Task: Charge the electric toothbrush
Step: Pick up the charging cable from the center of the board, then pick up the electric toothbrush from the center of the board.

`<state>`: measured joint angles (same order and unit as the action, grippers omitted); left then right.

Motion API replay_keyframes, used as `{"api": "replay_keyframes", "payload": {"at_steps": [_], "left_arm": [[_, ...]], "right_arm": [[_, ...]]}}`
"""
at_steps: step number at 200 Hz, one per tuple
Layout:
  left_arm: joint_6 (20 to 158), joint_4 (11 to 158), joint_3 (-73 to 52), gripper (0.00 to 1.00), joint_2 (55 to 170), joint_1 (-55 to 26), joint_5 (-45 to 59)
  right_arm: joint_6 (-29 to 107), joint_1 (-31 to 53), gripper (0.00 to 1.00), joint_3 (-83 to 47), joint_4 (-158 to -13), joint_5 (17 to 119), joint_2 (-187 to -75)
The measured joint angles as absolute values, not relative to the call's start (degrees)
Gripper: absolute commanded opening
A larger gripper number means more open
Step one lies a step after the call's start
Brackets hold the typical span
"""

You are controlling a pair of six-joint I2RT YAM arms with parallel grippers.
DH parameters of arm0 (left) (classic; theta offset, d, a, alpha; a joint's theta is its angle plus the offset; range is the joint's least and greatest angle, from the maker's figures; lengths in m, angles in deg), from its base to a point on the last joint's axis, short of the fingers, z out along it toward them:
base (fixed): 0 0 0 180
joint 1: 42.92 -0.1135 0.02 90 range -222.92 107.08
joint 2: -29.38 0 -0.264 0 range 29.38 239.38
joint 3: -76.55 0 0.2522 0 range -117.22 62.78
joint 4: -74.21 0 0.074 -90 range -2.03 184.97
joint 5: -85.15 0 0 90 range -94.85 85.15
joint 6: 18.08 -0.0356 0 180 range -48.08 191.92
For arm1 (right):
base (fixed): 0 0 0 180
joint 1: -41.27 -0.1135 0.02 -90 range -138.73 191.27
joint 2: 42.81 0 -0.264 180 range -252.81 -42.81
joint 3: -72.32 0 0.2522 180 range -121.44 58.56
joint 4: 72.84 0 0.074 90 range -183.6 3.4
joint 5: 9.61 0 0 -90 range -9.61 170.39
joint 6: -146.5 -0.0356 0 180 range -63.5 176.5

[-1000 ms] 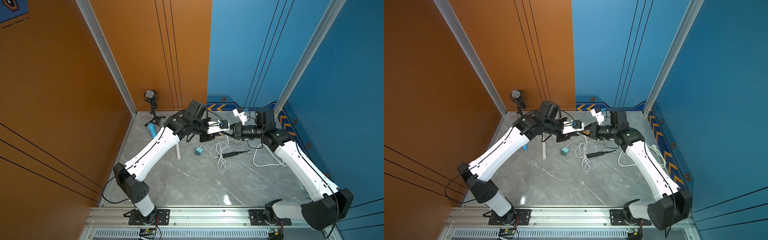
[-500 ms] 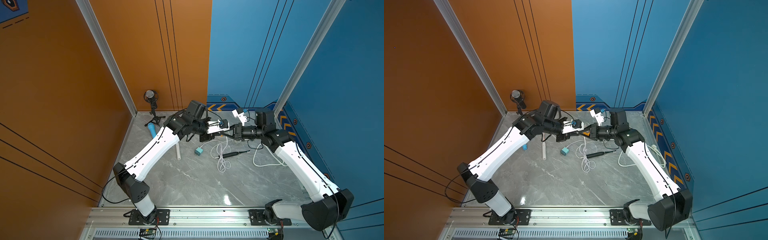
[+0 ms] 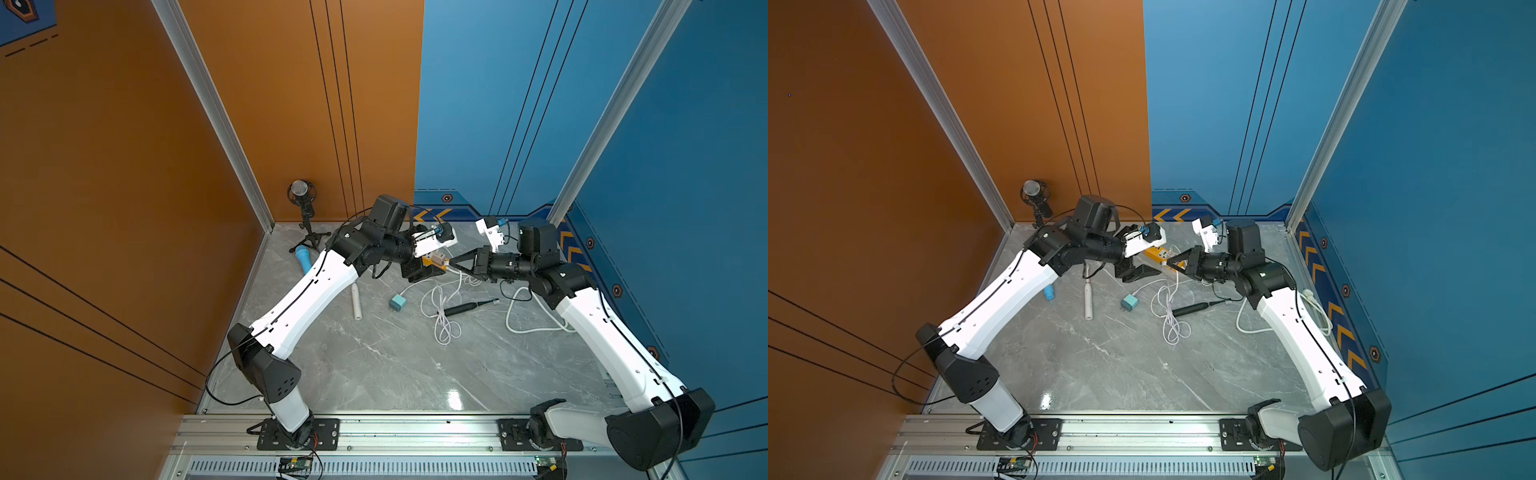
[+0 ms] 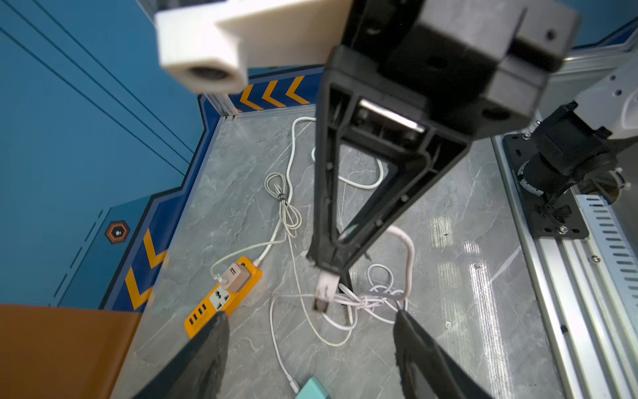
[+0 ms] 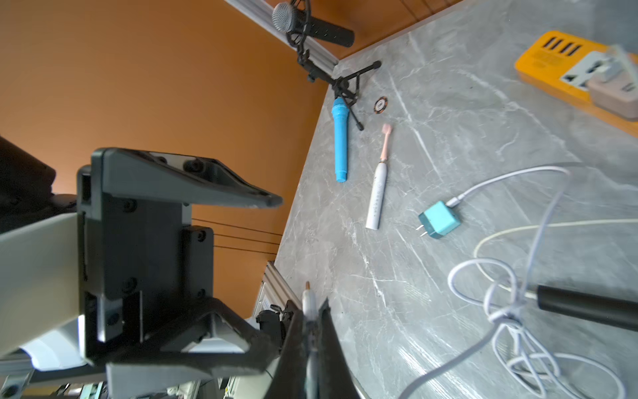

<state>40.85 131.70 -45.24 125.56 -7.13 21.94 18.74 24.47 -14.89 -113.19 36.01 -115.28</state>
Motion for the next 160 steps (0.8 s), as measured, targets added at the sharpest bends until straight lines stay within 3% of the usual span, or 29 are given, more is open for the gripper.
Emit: {"api": "replay_keyframes", "payload": {"at_steps": [72, 92, 131, 160], "left_arm": [[90.0, 130.5, -19.8, 0.49, 122.3, -26.3, -2.0], [96.4, 131.1, -18.2, 0.51, 126.5, -29.1, -4.7], [102.4, 131.0, -18.2, 0.52, 134.2, -27.1, -6.3], [105.2, 131.0, -18.2, 0.46, 137.5, -26.7, -7.6]], "right_arm": [[19.7, 24.9, 0.00, -13.4, -114.7, 44.6, -114.3], [20.5, 24.8, 0.00, -13.4, -115.5, 44.9, -114.3], [21.1, 24.7, 0.00, -12.7, -116.6, 46.1, -113.6], [21.2, 24.7, 0.01, -12.6, -117.4, 46.2, -112.5]]}}
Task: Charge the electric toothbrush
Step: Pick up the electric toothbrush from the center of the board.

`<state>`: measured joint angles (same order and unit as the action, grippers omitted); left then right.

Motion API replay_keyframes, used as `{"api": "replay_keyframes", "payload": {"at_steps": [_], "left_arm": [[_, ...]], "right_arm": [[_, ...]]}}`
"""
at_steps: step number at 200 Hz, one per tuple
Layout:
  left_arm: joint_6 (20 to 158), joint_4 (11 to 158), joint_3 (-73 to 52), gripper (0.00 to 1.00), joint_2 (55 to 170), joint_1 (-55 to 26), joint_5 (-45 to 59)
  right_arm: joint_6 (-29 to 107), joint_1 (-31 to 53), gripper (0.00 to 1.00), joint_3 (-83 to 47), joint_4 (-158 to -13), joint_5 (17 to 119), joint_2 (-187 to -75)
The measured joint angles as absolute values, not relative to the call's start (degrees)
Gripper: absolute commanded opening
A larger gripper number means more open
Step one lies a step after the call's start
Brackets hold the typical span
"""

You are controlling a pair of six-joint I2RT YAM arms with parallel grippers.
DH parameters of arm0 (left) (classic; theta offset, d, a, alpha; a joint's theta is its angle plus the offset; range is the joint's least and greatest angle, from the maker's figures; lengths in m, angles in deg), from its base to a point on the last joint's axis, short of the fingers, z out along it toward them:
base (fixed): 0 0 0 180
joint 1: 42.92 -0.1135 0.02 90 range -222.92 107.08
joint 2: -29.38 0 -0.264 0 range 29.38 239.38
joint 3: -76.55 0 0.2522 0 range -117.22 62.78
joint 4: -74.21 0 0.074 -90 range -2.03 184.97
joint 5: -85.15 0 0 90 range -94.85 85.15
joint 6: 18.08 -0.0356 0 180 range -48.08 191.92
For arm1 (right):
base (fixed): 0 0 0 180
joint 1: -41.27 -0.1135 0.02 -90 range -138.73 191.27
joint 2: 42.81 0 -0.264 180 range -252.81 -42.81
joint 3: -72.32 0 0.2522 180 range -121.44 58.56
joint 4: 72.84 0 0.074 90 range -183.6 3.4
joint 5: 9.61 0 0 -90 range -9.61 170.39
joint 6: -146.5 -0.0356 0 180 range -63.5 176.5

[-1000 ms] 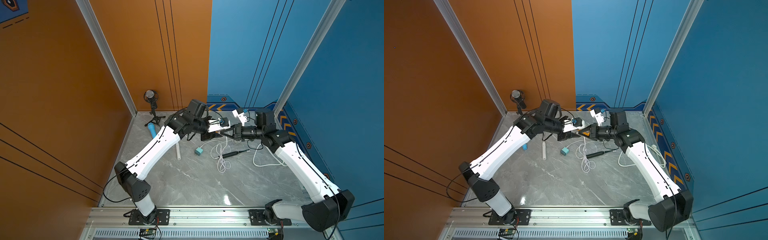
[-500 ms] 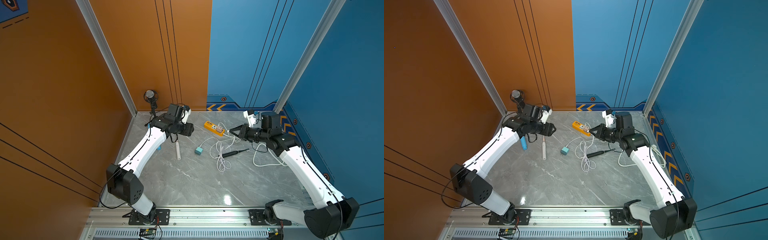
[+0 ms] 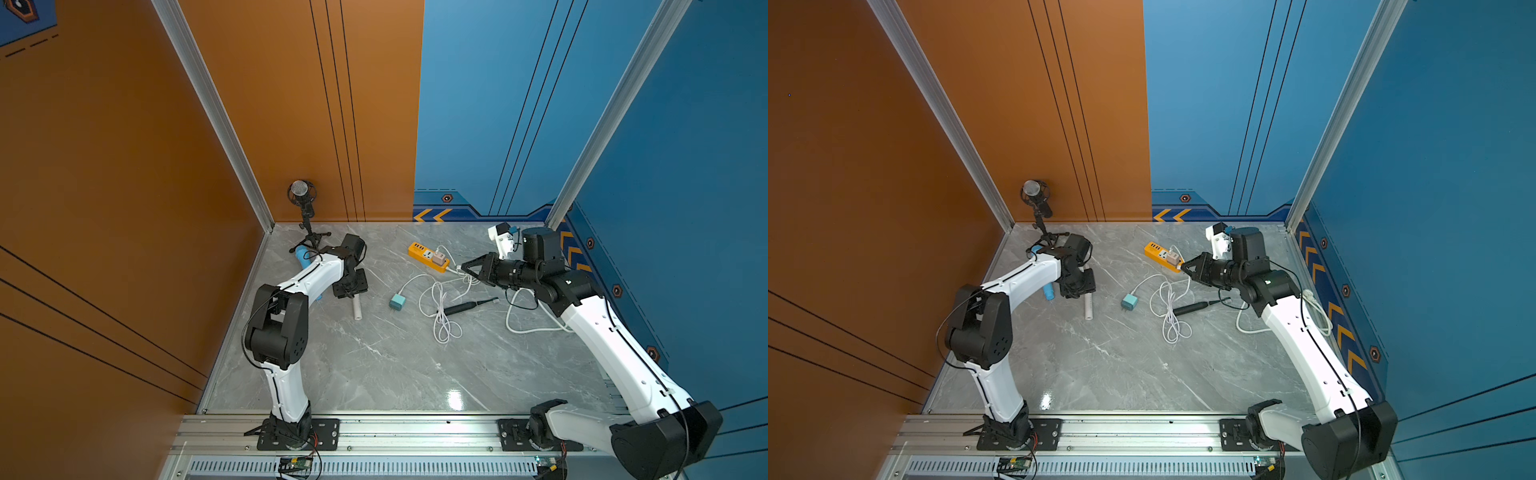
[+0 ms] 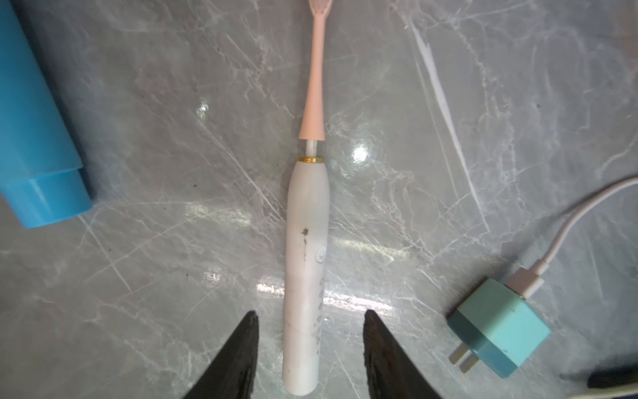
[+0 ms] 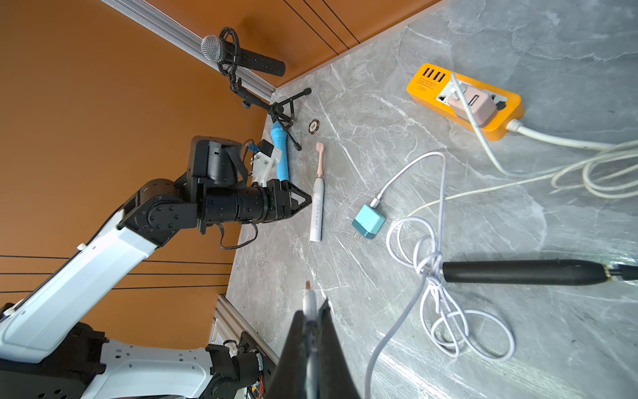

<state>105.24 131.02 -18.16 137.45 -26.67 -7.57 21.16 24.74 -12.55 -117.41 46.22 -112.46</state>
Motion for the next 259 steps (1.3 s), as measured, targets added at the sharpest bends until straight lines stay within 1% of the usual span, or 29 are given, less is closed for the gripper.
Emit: {"api": "replay_keyframes", "payload": {"at_steps": [20, 60, 81, 110, 126, 168, 178, 184, 202, 214, 250, 259], "left_arm": [[106.3, 131.0, -18.1, 0.41, 138.4, -26.7, -7.9], [106.6, 131.0, -17.7, 0.40, 139.3, -25.2, -7.7], [107.5, 130.7, -16.3, 0.38, 139.5, -24.4, -7.7], [108.5, 130.6, -14.1, 0.33, 139.7, -24.0, -7.7], [109.2, 130.6, -13.2, 0.27, 139.7, -23.8, -7.7], [110.4, 130.4, -13.0, 0.21, 139.7, -23.3, -8.1], [110.6, 130.4, -13.0, 0.21, 139.7, -23.3, -8.1], [110.8, 130.4, -13.0, 0.23, 139.7, -23.3, -8.0], [111.1, 130.4, -13.0, 0.33, 139.7, -23.3, -8.0], [111.5, 130.3, -13.0, 0.34, 140.0, -23.3, -7.8], [112.3, 129.9, -13.0, 0.22, 140.9, -23.0, -7.7], [112.3, 129.9, -13.0, 0.14, 140.9, -23.0, -7.6]], "right_arm": [[21.6, 24.7, 0.01, -12.6, -117.6, 46.2, -111.9], [21.8, 24.7, 0.01, -12.6, -117.8, 46.2, -111.9], [21.8, 24.7, 0.01, -12.6, -118.1, 46.2, -111.9], [21.8, 24.7, 0.01, -12.6, -118.1, 46.2, -111.9], [21.8, 24.7, 0.01, -12.6, -118.1, 46.2, -111.9], [21.7, 24.7, 0.01, -12.6, -118.1, 46.2, -111.9], [21.7, 24.7, 0.01, -12.6, -118.1, 46.2, -111.9], [21.7, 24.7, 0.01, -12.6, -118.1, 46.2, -111.9], [21.7, 24.7, 0.01, -12.6, -118.1, 46.2, -111.9], [21.7, 24.7, 0.01, -12.6, -118.2, 46.2, -111.9], [21.7, 24.5, 0.01, -12.6, -118.7, 46.2, -111.7], [21.5, 24.4, 0.01, -12.6, -118.8, 46.2, -111.5]]}}
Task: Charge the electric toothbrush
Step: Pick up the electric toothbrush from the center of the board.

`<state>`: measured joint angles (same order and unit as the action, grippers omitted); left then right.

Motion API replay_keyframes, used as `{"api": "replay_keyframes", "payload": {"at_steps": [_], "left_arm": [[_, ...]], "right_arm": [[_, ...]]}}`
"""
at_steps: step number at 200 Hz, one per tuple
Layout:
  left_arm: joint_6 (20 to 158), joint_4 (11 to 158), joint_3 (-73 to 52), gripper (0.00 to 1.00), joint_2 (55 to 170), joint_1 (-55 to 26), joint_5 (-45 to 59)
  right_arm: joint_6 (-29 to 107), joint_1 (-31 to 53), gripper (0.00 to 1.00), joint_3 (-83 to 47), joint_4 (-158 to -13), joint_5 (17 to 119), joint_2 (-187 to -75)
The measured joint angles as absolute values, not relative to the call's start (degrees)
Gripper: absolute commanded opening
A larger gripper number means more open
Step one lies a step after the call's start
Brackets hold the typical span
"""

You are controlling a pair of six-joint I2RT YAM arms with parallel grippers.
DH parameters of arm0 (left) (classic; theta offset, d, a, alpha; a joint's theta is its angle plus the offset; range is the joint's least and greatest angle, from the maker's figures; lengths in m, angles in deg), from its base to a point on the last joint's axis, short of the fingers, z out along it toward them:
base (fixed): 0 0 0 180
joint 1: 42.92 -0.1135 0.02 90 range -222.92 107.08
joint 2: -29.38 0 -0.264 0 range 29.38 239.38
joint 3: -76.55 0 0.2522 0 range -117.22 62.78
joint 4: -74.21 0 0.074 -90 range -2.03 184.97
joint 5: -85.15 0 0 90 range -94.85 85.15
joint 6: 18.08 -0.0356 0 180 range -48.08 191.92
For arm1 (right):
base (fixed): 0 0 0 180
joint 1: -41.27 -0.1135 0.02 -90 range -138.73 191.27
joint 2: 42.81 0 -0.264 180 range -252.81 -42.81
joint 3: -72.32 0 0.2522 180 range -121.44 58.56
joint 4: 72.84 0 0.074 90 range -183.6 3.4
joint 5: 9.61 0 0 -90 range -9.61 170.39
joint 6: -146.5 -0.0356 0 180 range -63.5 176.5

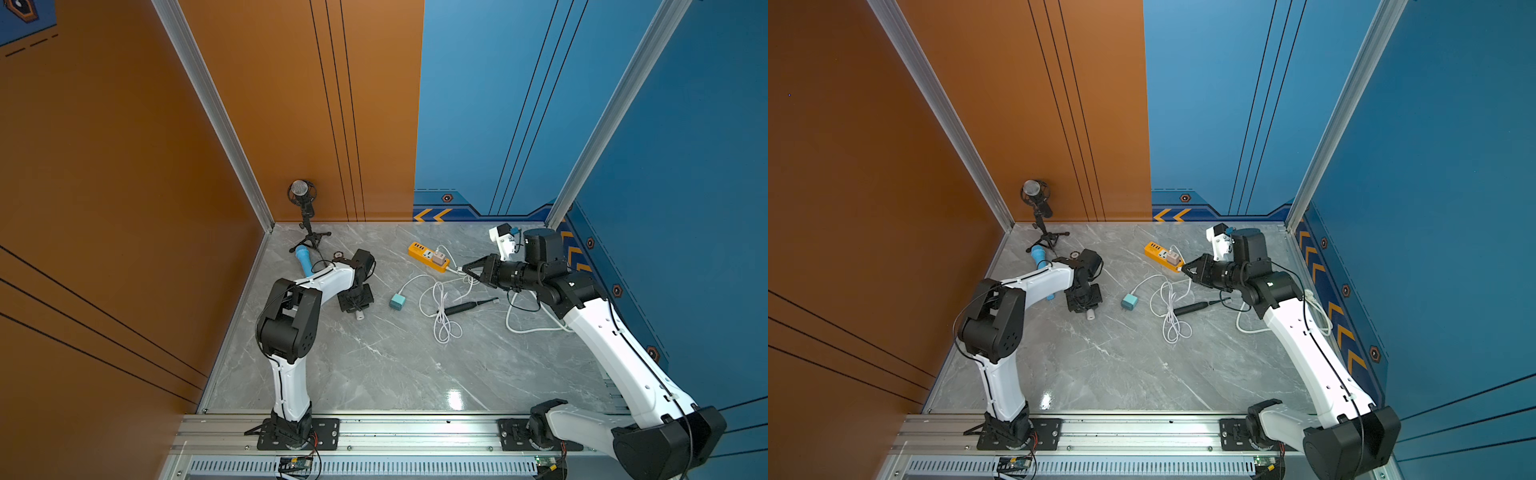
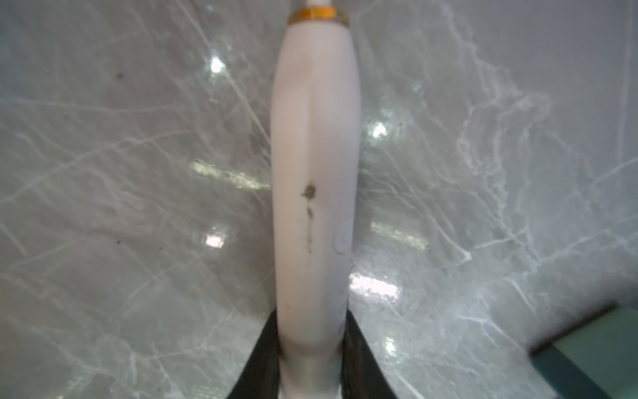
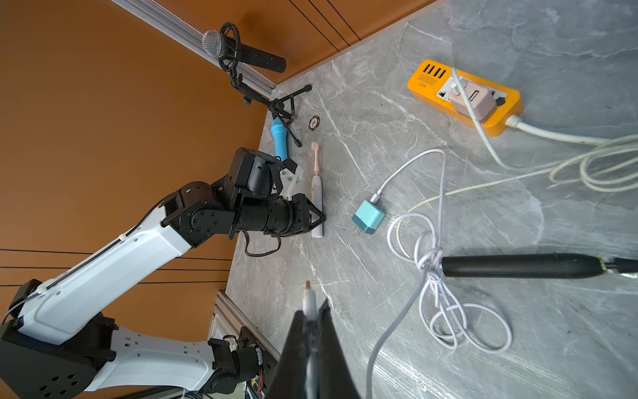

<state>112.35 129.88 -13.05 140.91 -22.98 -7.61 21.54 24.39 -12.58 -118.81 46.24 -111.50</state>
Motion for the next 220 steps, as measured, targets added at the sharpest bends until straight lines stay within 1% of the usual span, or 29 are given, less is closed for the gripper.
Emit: {"api": "replay_keyframes", "payload": {"at_steps": [11, 18, 51, 72, 95, 132, 171, 220], "left_arm": [[112.3, 129.9, -13.1, 0.04, 140.9, -23.0, -7.5], [112.4, 129.8, -13.1, 0.00, 140.9, -23.0, -7.1], [115.1, 128.1, -13.3, 0.00, 139.9, -23.2, -1.9], [119.1, 127.3, -15.0, 0.00, 135.7, -23.2, 1.1], [124.7, 124.7, -20.9, 0.00, 128.9, -22.8, 2.3], [135.6, 116.4, -29.9, 0.00, 121.3, -20.5, 2.5], [144.6, 111.7, -34.9, 0.00, 122.0, -17.1, 2.9], [151.6, 109.3, -36.4, 0.00, 123.4, -15.7, 3.8]], "right_arm": [[21.5, 24.3, 0.01, -12.6, -118.8, 46.3, -111.3], [21.5, 24.3, 0.00, -12.6, -118.8, 46.4, -111.1], [19.9, 23.8, 0.01, -12.6, -118.7, 49.3, -110.8], [15.0, 22.0, 0.01, -11.8, -115.3, 52.5, -110.0], [8.6, 18.6, 0.00, -8.8, -108.3, 57.1, -108.5], [4.6, 12.1, 0.00, -6.8, -98.8, 66.0, -108.3], [5.1, 7.9, 0.00, -6.8, -88.1, 71.4, -110.9], [6.1, 6.5, 0.00, -8.5, -80.7, 74.0, -117.1]]}}
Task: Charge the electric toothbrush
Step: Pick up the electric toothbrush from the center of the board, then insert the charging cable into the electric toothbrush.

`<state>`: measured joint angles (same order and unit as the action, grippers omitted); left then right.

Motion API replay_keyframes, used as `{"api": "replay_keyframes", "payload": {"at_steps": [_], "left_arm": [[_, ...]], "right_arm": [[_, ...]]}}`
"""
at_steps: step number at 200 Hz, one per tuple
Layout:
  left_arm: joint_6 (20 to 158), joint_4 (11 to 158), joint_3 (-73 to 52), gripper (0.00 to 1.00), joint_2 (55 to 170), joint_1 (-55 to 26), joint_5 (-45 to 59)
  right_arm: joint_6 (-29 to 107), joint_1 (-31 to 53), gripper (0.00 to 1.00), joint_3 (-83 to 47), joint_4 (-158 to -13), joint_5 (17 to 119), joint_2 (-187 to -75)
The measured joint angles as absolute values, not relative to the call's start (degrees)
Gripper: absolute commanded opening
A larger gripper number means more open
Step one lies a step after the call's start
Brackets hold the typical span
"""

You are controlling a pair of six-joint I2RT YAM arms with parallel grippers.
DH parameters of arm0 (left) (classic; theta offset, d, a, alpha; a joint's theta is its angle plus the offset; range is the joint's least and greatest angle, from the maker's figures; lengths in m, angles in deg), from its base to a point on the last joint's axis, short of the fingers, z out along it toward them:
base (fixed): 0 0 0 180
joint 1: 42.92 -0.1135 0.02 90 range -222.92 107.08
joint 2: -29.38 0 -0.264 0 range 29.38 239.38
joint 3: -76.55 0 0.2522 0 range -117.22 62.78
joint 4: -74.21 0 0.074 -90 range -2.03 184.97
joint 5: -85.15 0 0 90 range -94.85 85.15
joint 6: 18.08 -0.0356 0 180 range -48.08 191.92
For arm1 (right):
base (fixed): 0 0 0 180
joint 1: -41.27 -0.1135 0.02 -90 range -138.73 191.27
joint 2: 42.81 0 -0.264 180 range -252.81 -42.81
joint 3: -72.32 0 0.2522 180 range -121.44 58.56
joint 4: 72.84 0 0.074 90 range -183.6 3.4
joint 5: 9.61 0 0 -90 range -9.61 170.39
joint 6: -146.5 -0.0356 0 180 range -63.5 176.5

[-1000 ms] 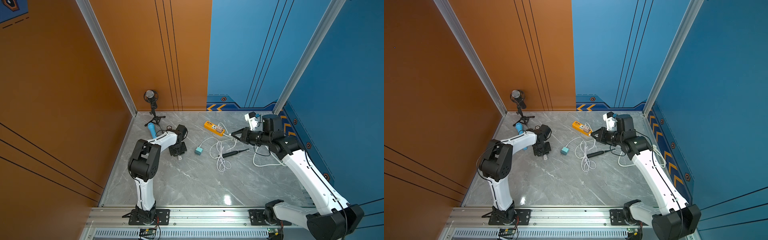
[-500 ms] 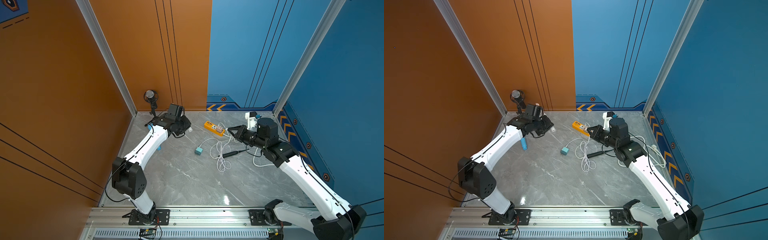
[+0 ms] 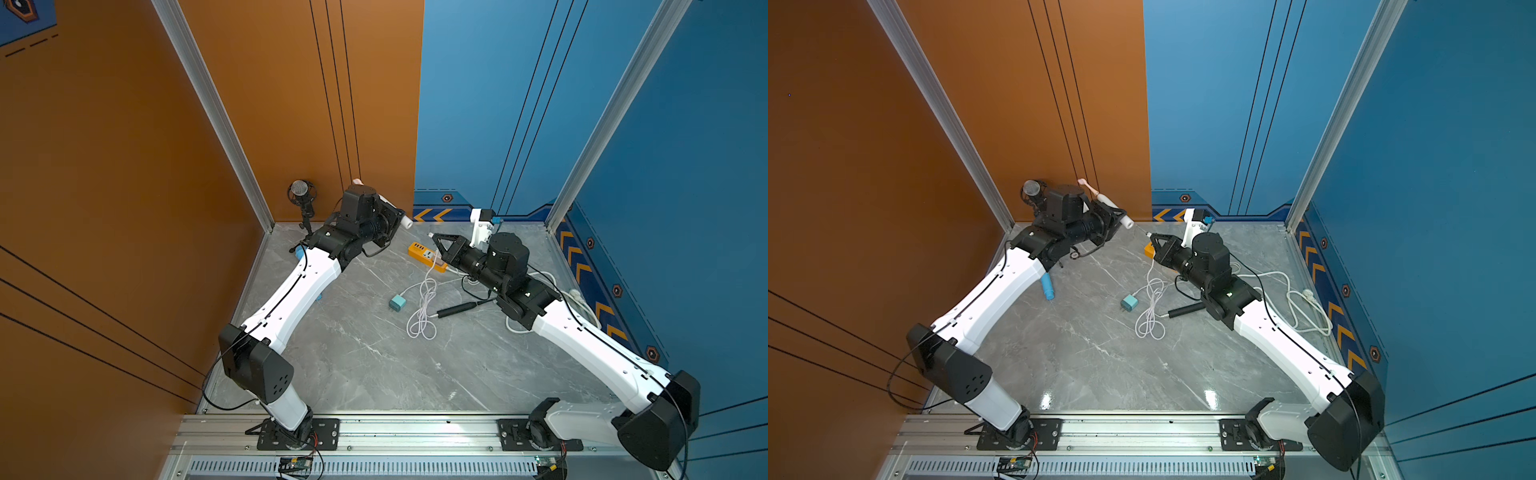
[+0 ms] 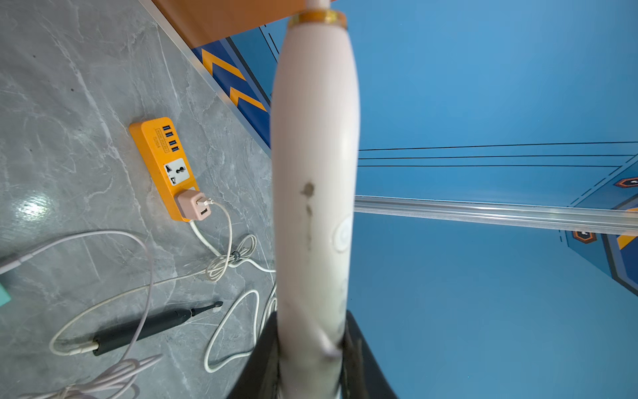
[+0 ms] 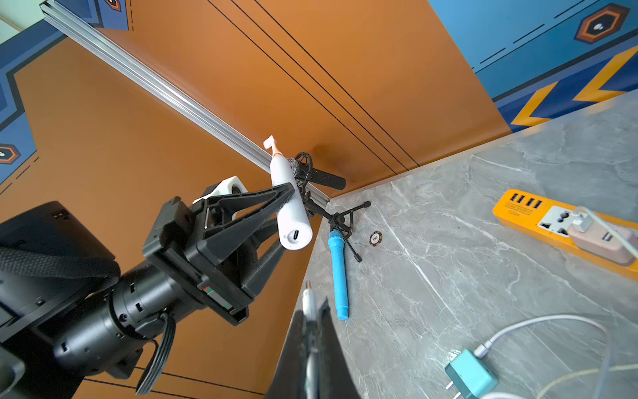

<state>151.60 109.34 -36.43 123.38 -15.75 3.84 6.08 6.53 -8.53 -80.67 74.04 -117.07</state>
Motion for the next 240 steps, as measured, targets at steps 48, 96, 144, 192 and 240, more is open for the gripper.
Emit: {"api": "replay_keyframes", "payload": {"at_steps": [48, 96, 144, 192, 240], "left_arm": [[154.8, 107.7, -36.4, 0.00, 123.4, -15.7, 4.0], [156.5, 105.4, -36.4, 0.00, 123.4, -15.5, 4.4], [157.3, 103.8, -36.2, 0.00, 123.4, -15.5, 4.5], [157.9, 102.2, -35.7, 0.00, 123.4, -15.5, 4.4], [158.0, 101.5, -35.6, 0.00, 123.4, -15.5, 3.8]], "right_arm": [[4.9, 6.4, 0.00, -10.7, -76.0, 74.3, -120.3], [3.1, 6.4, 0.00, -14.4, -74.5, 74.0, -124.3], [1.8, 6.4, 0.00, -15.7, -74.2, 72.9, -127.1], [1.1, 6.5, 0.00, -17.3, -74.1, 72.7, -128.2], [0.8, 6.7, 0.00, -18.2, -74.0, 72.2, -129.0]]}}
